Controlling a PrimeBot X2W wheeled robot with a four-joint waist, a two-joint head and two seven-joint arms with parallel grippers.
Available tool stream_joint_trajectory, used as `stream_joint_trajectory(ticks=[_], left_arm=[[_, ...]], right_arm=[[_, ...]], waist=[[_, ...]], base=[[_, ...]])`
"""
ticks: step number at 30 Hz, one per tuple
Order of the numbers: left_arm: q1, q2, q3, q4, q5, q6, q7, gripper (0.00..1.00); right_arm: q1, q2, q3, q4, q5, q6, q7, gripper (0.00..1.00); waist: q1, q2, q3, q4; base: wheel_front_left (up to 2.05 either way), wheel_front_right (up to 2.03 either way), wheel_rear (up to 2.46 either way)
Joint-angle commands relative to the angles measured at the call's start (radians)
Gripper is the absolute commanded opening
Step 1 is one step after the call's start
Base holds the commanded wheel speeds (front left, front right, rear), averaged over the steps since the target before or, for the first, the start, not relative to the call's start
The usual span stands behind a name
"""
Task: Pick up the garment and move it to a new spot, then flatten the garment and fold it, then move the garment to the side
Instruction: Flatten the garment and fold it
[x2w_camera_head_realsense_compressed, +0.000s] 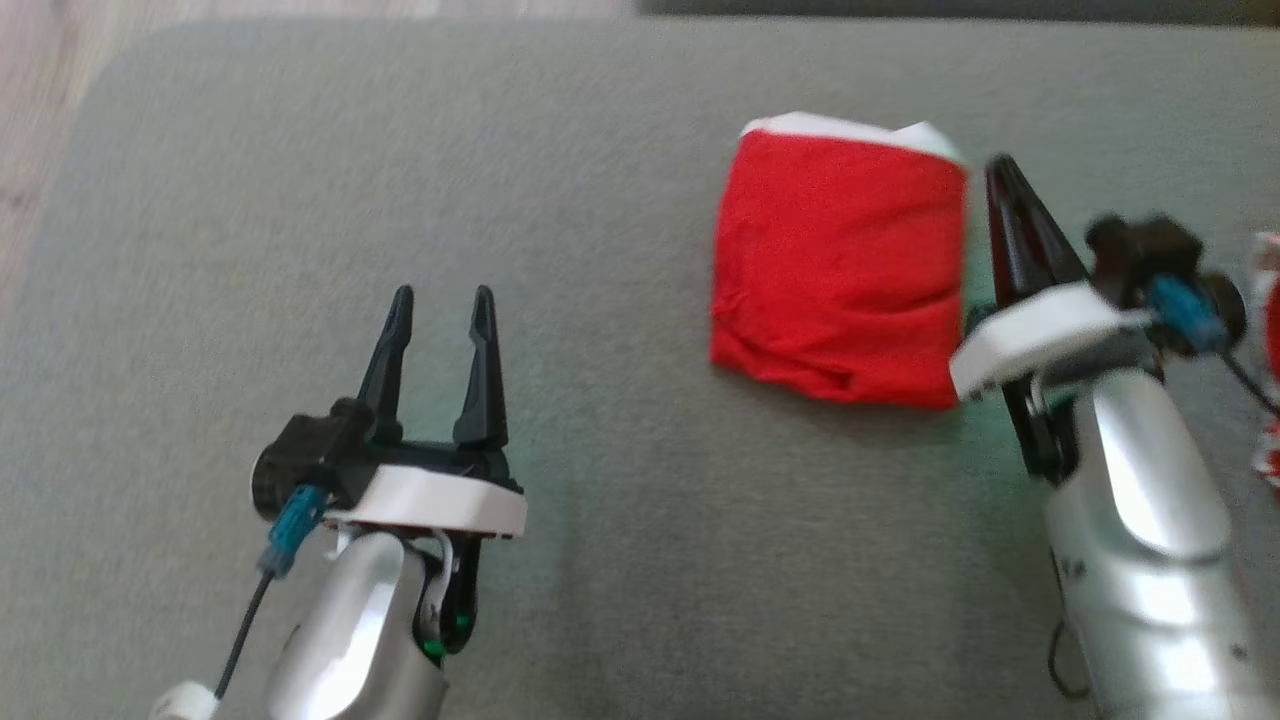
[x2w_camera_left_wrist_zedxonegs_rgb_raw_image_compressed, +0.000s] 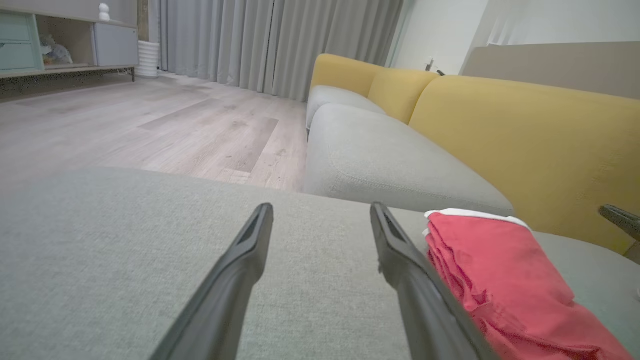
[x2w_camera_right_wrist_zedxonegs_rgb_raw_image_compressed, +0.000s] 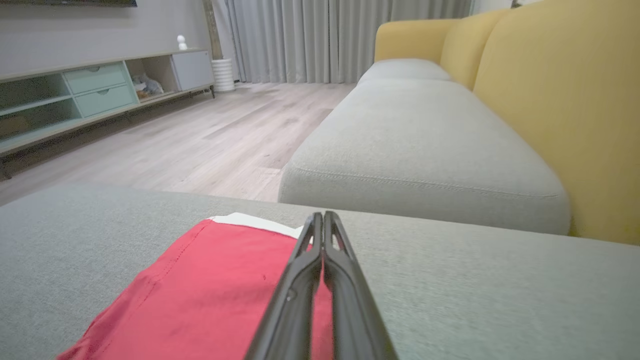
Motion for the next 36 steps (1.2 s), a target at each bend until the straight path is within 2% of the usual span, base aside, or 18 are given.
stream_joint_trajectory(ticks=[1, 10, 16, 18, 24, 31, 36], left_arm=[[-0.043, 0.011, 0.019, -0.026, -0.006, -0.001, -0.005, 1.00], [-0.081, 0.010, -0.017, -0.034, -0.036, 0.014, -0.005, 1.00], [-0.092, 0.010, -0.018, -0.030, -0.039, 0.022, -0.005, 1.00], [-0.088, 0.010, -0.015, -0.027, -0.039, 0.023, -0.005, 1.00], [-0.080, 0.010, -0.012, -0.026, -0.043, 0.023, -0.005, 1.00], [-0.081, 0.010, -0.025, -0.031, -0.052, 0.025, -0.005, 1.00], [-0.071, 0.010, -0.010, -0.023, -0.047, 0.027, -0.005, 1.00]], right_arm=[[-0.055, 0.003, 0.032, 0.001, -0.014, -0.001, 0.006, 0.00], [-0.219, -0.001, -0.003, 0.300, -0.103, -0.001, 0.011, 0.00], [-0.270, 0.002, 0.028, 0.380, -0.102, -0.001, -0.070, 0.00], [-0.287, 0.003, 0.061, 0.393, -0.087, -0.001, -0.095, 0.00], [-0.312, 0.003, 0.239, 0.390, 0.053, -0.001, -0.122, 0.00], [-0.304, 0.003, 0.393, 0.512, 0.105, -0.001, 0.021, 0.00], [-0.301, 0.003, 0.441, 0.527, 0.163, -0.001, 0.005, 0.00]], waist=[[-0.0003, 0.0000, 0.078, 0.067], [-0.0003, 0.0000, 0.139, 0.113], [-0.0003, 0.0000, 0.128, 0.109], [-0.0003, 0.0000, 0.117, 0.104], [-0.0003, 0.0000, 0.094, 0.091], [-0.0003, 0.0000, 0.092, 0.098], [-0.0003, 0.0000, 0.072, 0.090]], base=[[0.00, 0.00, 0.00], [0.00, 0.00, 0.00], [0.00, 0.00, 0.00], [0.00, 0.00, 0.00], [0.00, 0.00, 0.00], [0.00, 0.00, 0.00], [0.00, 0.00, 0.00]])
